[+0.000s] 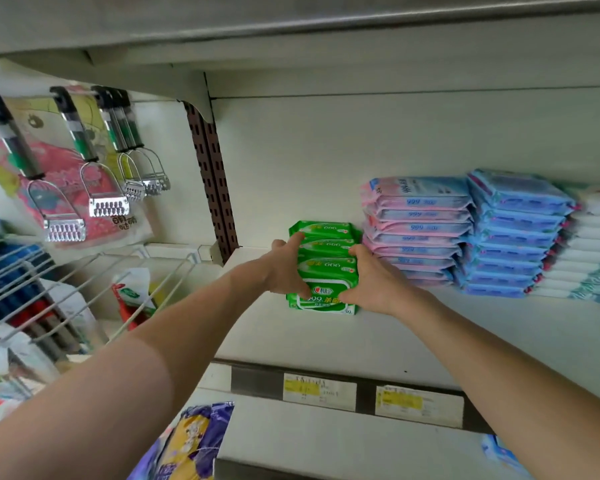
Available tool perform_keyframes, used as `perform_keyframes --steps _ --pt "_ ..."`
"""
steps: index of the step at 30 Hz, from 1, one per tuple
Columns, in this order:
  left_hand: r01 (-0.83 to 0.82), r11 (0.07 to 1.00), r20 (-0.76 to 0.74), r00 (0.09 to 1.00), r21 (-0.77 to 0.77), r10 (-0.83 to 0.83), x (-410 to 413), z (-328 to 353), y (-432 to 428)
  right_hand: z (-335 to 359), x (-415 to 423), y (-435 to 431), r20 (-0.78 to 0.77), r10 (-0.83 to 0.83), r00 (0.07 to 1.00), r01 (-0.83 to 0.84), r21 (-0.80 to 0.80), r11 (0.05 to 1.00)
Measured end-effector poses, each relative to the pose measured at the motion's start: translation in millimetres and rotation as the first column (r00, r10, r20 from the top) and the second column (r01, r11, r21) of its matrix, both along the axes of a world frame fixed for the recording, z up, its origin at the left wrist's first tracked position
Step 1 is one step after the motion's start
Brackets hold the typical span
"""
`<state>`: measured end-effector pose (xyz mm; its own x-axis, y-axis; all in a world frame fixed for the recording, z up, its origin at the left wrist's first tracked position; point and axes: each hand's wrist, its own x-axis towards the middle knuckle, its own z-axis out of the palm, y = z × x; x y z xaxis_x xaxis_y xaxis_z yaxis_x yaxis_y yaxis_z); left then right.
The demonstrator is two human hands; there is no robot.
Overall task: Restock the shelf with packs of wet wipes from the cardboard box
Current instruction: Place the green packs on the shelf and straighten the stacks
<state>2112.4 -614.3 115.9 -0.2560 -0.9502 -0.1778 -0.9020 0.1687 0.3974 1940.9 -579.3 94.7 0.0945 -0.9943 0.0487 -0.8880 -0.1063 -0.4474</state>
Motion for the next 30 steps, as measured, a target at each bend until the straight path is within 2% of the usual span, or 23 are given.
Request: perform_keyframes --steps 5,10,14,20,25,30 --pt "0.033 0.999 0.194 0.980 0.004 -0.033 -12.0 -11.2 -2.4 3.4 4.9 -1.8 -0.281 0.017 0.959 -0.030 -0.043 0.999" --pt "0.041 0.999 0.256 0.966 -0.009 -0.037 -13.3 -10.9 -4.1 8.0 8.3 -0.6 -0.377 0.031 0.926 -0.043 -0.025 0.999" --pt "0.039 0.999 0.330 0.944 -0.032 -0.026 -15.1 -10.4 -3.2 13.7 11.9 -0.4 -0.535 -0.003 0.845 -0.039 -0.067 0.997" --pt "0.021 0.996 0.409 0.913 -0.091 0.018 -19.0 -8.9 -2.2 9.4 12.2 0.0 -0.484 0.004 0.875 -0.056 -0.093 0.994" --pt "-0.044 0.985 0.393 0.913 -0.165 0.107 -20.6 -9.9 14.6 13.2 6.3 10.4 -0.445 0.002 0.895 -0.045 -0.086 0.995" --pt "-0.104 0.950 0.386 0.896 -0.294 0.218 -21.2 -2.2 46.1 23.1 -7.1 36.5 -0.443 -0.034 0.896 -0.040 -0.156 0.987"
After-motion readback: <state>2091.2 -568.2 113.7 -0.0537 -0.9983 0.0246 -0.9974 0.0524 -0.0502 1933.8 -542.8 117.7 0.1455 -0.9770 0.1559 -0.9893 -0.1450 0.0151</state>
